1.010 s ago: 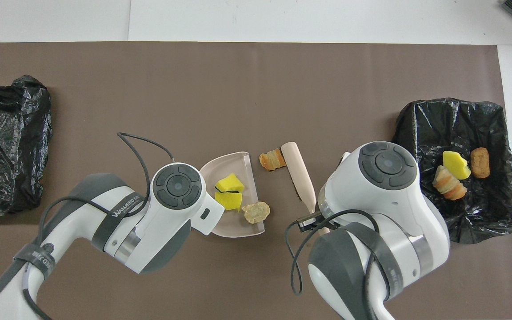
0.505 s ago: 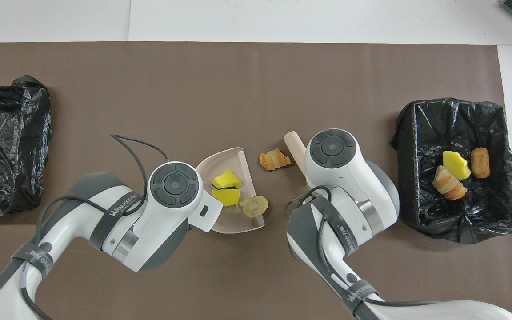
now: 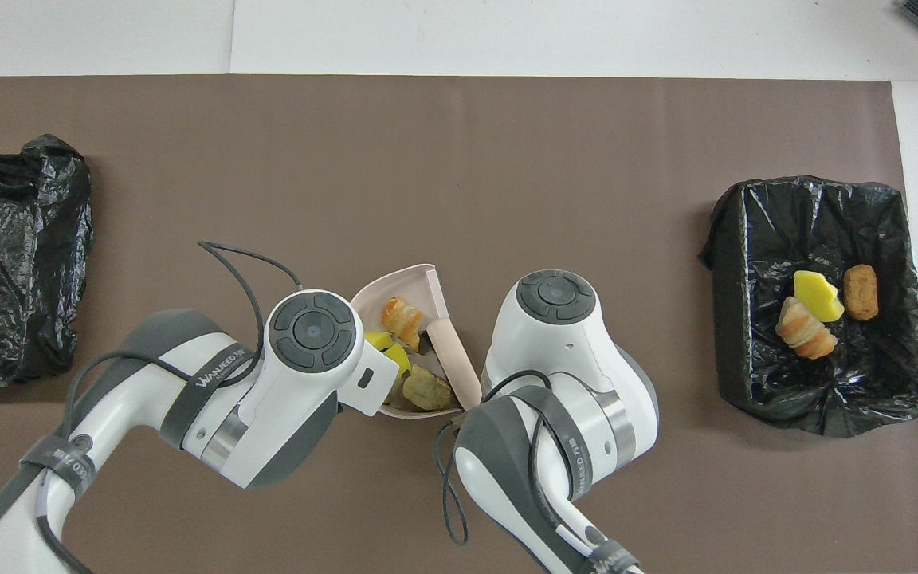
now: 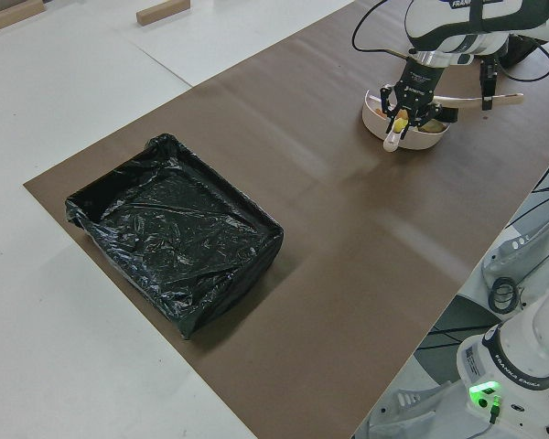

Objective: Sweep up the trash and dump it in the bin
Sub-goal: 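Sweep the remaining crumbs into the dustpan with the brush in the right gripper, then carry the dustpan to the other bin and tip it with the left gripper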

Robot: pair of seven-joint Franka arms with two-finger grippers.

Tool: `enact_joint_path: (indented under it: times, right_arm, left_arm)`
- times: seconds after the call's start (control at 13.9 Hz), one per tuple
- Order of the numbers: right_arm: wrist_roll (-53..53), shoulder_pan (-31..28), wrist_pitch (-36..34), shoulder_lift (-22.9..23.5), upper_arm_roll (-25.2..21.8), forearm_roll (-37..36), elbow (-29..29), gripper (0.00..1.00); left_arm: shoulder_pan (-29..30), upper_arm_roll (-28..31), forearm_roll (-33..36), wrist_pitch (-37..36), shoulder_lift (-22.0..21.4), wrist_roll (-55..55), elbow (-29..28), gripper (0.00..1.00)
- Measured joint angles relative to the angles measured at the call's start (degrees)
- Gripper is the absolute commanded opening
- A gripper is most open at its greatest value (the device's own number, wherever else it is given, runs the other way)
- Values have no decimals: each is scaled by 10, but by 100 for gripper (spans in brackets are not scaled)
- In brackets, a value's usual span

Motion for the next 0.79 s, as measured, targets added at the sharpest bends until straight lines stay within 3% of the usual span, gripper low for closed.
enact_joint_path:
  times: [0.36, 0.58, 0.79]
  right_arm:
    - [19, -6, -11, -28, -8, 12, 0, 0]
    - [112, -13, -29, -47, -9, -32, 1, 0]
    - [186, -13, -39, -76, -8, -45, 3, 0]
  left_arm:
    - [1, 1, 0, 2, 0, 15, 0, 0]
    - [9, 12, 0, 7, -3, 51, 0, 0]
    - [10, 53, -1, 3, -38, 129, 1, 0]
